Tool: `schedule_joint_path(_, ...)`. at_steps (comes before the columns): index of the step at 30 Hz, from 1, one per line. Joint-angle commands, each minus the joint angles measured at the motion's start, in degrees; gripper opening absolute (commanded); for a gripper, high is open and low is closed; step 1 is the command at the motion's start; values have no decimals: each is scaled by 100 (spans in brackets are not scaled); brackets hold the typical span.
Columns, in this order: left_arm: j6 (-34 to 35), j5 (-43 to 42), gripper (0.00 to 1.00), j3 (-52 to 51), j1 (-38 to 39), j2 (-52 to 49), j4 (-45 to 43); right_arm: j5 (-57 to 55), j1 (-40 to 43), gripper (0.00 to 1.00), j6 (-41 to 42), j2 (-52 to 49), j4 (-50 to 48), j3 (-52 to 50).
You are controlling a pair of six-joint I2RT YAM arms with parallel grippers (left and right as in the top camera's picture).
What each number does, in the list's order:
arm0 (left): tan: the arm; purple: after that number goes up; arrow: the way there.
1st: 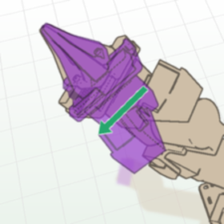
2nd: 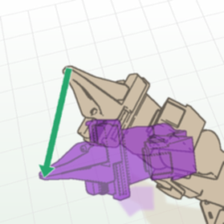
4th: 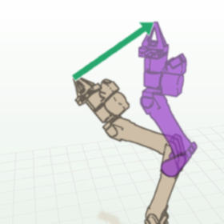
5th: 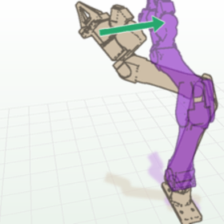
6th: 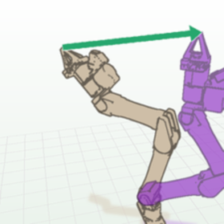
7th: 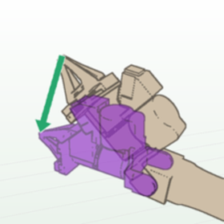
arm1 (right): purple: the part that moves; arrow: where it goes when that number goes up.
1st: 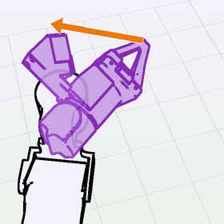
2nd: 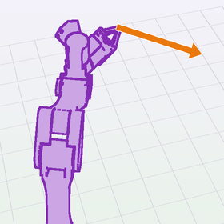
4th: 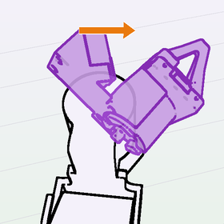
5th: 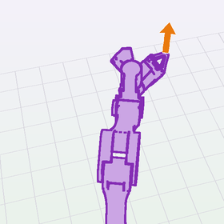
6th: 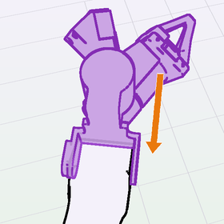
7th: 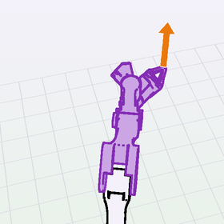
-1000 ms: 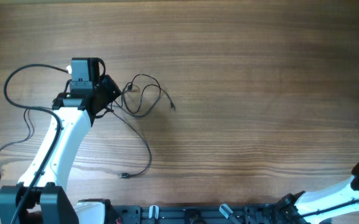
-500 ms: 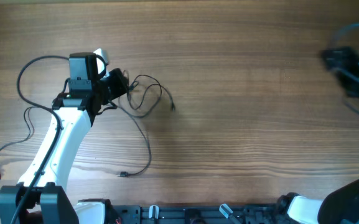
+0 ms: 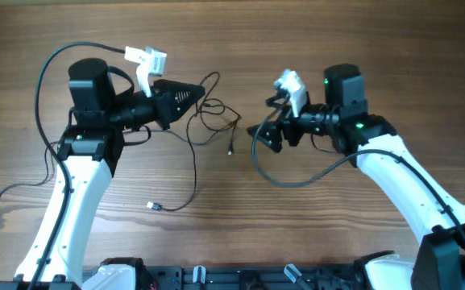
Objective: Untangle cables
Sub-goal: 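Bring both grippers to the center and grasp the cable together, then pull the grippers apart, lifting the cable strands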
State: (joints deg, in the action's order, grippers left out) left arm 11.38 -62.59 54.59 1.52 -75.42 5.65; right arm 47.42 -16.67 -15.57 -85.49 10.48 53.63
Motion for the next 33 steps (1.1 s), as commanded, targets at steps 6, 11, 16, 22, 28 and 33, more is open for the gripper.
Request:
schedule_joint_path(6,-20,-2009,4,17,-15,74,-942,1097,-205,99,-522,-116,-1366,-52)
schedule_joint_path(11,479,-2002,4,17,-15,74,-1158,1307,-376,100,651,-780,-3281,-50)
schedule_joint_path(16,1856,-382,4,17,-13,74,-1388,1440,-879,100,1777,-1228,-4288,-50)
schedule_joint_path(22,2796,671,4,17,151,74,-1390,33,-1585,100,2503,-1235,-4868,-50)
schedule_joint_path(28,3158,826,4,17,527,74,-1821,-1718,-1836,87,2981,-1246,-4857,-50)
schedule_joint_path(33,3154,826,4,17,597,74,-1943,-2092,-1836,35,3115,-1246,-4981,-50)
